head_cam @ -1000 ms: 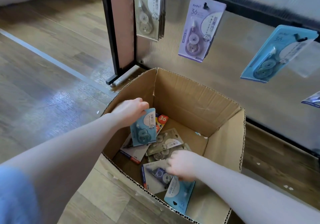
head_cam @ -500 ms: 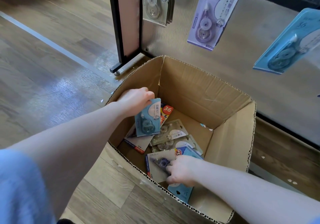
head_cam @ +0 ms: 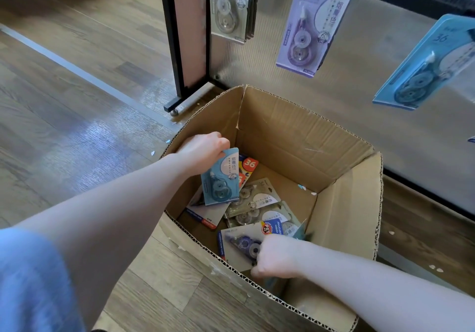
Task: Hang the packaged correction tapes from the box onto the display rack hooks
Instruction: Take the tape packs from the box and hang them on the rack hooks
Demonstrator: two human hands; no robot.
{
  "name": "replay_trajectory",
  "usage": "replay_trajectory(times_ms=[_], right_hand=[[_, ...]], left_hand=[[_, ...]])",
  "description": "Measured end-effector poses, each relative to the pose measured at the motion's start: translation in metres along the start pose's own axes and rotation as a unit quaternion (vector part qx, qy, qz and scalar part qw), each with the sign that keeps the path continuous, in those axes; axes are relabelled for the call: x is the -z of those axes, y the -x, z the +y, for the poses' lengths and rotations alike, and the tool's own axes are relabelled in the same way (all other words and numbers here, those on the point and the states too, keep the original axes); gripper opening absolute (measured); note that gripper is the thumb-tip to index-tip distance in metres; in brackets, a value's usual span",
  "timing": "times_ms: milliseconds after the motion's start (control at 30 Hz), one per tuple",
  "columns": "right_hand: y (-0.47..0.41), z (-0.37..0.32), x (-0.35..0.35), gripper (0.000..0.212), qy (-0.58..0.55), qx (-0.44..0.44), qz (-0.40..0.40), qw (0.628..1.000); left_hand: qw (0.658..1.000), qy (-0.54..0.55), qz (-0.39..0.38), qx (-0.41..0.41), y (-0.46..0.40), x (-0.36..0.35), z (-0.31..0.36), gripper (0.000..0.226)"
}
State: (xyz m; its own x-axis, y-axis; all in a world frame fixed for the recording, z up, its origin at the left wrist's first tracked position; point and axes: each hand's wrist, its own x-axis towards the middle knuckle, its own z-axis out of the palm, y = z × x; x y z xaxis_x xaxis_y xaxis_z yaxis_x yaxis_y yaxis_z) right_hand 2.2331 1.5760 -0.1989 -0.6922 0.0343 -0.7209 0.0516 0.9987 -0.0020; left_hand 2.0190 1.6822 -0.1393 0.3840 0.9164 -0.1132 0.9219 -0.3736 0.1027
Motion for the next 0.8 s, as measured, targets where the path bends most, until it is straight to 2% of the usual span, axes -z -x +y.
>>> replay_trajectory(times_ms=[233,467,667,800], right_hand=[[0.013,0.025,0.02,0.022,-0.055,-0.125,0.099,0.986],[0.05,0.042,0.031,0.012,-0.146,-0.259,0.13,0.946],[0.083,0.052,0.034,0.013,-0.203,-0.367,0.228,0.879],[0.105,0.056,0.039,0.023,-0.239,-0.43,0.297,0.818]], left_hand=[[0.999,0.025,-0.037,0.025,0.004,-0.002,-0.007,0.018],[0.997,0.046,-0.047,0.035,0.005,0.009,-0.007,0.024],[0.999,0.045,0.016,0.022,0.007,0.032,0.004,0.023],[0.998,0.046,0.049,0.013,0.005,0.049,0.015,0.024]])
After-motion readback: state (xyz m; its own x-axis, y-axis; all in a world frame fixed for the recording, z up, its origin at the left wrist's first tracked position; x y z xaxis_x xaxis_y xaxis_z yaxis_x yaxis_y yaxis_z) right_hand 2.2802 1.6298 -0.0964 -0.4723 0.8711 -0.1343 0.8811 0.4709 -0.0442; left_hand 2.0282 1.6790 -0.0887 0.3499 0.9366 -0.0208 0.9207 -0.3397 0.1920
